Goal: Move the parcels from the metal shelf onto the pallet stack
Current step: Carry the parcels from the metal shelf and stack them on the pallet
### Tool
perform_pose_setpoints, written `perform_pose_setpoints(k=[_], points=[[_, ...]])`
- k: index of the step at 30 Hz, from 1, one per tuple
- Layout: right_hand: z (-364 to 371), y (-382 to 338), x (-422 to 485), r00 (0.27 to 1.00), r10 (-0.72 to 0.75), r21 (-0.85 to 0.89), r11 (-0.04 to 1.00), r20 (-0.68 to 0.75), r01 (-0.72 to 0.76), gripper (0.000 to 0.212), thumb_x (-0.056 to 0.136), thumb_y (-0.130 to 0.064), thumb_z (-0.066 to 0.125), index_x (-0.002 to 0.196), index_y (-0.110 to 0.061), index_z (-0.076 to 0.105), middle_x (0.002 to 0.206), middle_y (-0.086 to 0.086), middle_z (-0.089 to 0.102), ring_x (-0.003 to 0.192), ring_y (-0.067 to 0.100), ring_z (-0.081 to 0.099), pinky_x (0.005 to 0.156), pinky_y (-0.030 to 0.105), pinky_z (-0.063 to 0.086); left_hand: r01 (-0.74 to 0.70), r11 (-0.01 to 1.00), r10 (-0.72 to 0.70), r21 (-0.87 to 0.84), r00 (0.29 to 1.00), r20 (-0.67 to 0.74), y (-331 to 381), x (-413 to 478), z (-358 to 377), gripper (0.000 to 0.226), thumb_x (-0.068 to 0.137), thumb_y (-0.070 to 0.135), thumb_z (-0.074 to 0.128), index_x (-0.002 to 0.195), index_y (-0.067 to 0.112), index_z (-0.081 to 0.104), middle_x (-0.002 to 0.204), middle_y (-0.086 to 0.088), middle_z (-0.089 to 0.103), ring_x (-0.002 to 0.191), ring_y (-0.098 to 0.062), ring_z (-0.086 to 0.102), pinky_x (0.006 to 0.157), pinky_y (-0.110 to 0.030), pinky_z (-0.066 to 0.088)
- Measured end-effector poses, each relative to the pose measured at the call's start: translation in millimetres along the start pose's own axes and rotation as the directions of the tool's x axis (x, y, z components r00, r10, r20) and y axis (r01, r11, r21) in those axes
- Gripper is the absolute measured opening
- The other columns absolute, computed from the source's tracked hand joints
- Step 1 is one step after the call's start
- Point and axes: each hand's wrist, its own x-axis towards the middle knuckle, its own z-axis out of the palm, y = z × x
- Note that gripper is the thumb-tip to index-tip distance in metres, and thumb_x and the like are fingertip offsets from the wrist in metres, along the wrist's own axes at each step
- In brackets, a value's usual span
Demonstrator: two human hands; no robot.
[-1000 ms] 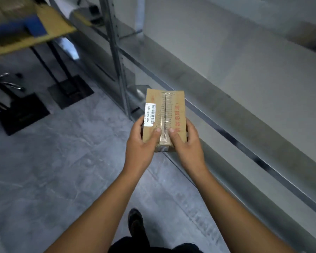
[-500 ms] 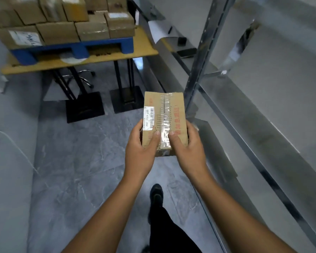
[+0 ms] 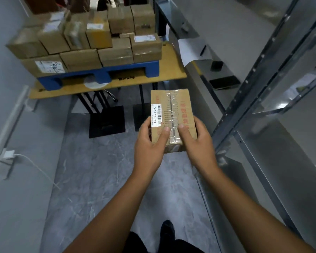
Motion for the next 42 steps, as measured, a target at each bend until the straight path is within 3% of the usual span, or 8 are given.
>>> perform_pose_setpoints(k=[11, 20, 26, 28, 31, 37, 40, 42], points=[[68.9, -17.3, 162.9, 0.997, -0.027, -0.062, 0.998, 0.071, 0.031, 0.042, 0.101, -0.041, 0.066, 0.143, -0.036, 0.059, 0.130, -0.010, 0.067, 0.115, 0.003, 0.066, 0.096, 0.030, 0.057, -0.005, 0.999, 0.006, 0.032, 0.999, -0.052, -11.5, 175.2, -2.1, 0.055, 0.097, 0.045, 0.070, 0.147, 0.035, 0.050, 0.132, 0.015, 0.067, 0.115, 0.003, 0.066, 0.094, -0.027, 0.058], [175.3, -50.5, 314.9, 0.997, -0.011, -0.048, 0.999, 0.081, 0.015, 0.039, 0.103, -0.037, 0.063, 0.142, -0.035, 0.060, 0.131, -0.005, 0.067, 0.120, 0.011, 0.066, 0.101, 0.044, 0.057, 0.004, 1.000, -0.003, 0.017, 0.998, -0.069, -11.2, 357.1, -42.7, 0.047, 0.097, 0.040, 0.071, 0.140, 0.040, 0.053, 0.128, 0.013, 0.069, 0.111, 0.002, 0.068, 0.093, -0.032, 0.060], [242.0, -82.8, 413.1, 0.994, -0.033, -0.007, 0.999, 0.104, 0.034, 0.036, 0.106, -0.033, 0.058, 0.142, -0.031, 0.060, 0.134, -0.002, 0.065, 0.122, 0.013, 0.065, 0.105, 0.045, 0.055, -0.018, 0.999, 0.022, 0.048, 0.996, -0.082, 4.4, 469.7, -73.6, 0.047, 0.096, 0.047, 0.069, 0.138, 0.045, 0.049, 0.130, 0.015, 0.068, 0.115, 0.002, 0.066, 0.100, -0.037, 0.058], [255.5, -92.6, 445.2, 0.993, -0.062, -0.014, 0.998, 0.102, 0.064, 0.035, 0.107, -0.032, 0.056, 0.142, -0.030, 0.060, 0.134, -0.003, 0.066, 0.124, 0.014, 0.063, 0.108, 0.044, 0.053, -0.035, 0.996, 0.042, 0.081, 0.995, -0.087, 10.0, 503.2, -78.4, 0.054, 0.095, 0.051, 0.068, 0.144, 0.038, 0.049, 0.135, 0.016, 0.065, 0.119, 0.002, 0.063, 0.104, -0.036, 0.054], [273.4, -92.9, 489.6, 0.992, -0.050, -0.028, 0.998, 0.113, 0.054, 0.037, 0.108, -0.030, 0.054, 0.144, -0.027, 0.058, 0.136, -0.003, 0.065, 0.127, 0.016, 0.063, 0.108, 0.045, 0.053, -0.067, 0.981, 0.091, 0.183, 0.988, -0.125, 11.5, 550.5, -84.8, 0.062, 0.096, 0.056, 0.063, 0.150, 0.034, 0.044, 0.145, 0.018, 0.052, 0.129, 0.002, 0.051, 0.103, -0.025, 0.046], [299.4, -71.1, 559.5, 0.994, 0.007, -0.052, 0.999, 0.113, -0.001, 0.032, 0.108, -0.031, 0.051, 0.138, -0.028, 0.061, 0.133, -0.002, 0.065, 0.125, 0.016, 0.062, 0.110, 0.045, 0.050, -0.117, 0.887, 0.212, 0.447, 0.963, -0.167, 7.5, 628.6, -91.2, 0.067, 0.096, 0.059, 0.057, 0.153, 0.026, 0.044, 0.152, 0.011, 0.048, 0.123, 0.017, 0.031, 0.093, -0.002, 0.022], [314.3, -67.4, 585.2, 0.992, 0.008, -0.048, 0.999, 0.126, -0.002, 0.035, 0.108, -0.031, 0.052, 0.141, -0.025, 0.060, 0.134, -0.002, 0.064, 0.127, 0.016, 0.060, 0.111, 0.045, 0.049, -0.115, 0.828, 0.229, 0.549, 0.963, -0.144, 2.7, 660.4, -91.5, 0.066, 0.097, 0.053, 0.058, 0.151, 0.017, 0.047, 0.151, 0.001, 0.051, 0.134, -0.002, 0.041, 0.108, -0.017, 0.031], [325.0, -66.9, 598.3, 0.993, -0.008, -0.028, 1.000, 0.115, 0.011, 0.035, 0.108, -0.033, 0.052, 0.141, -0.026, 0.060, 0.132, -0.004, 0.063, 0.125, 0.013, 0.060, 0.109, 0.045, 0.051, -0.143, 0.779, 0.264, 0.610, 0.958, -0.111, -1.5, 676.7, -91.3, 0.058, 0.097, 0.046, 0.062, 0.144, 0.013, 0.052, 0.141, -0.005, 0.059, 0.130, -0.014, 0.050, 0.107, -0.030, 0.038]])
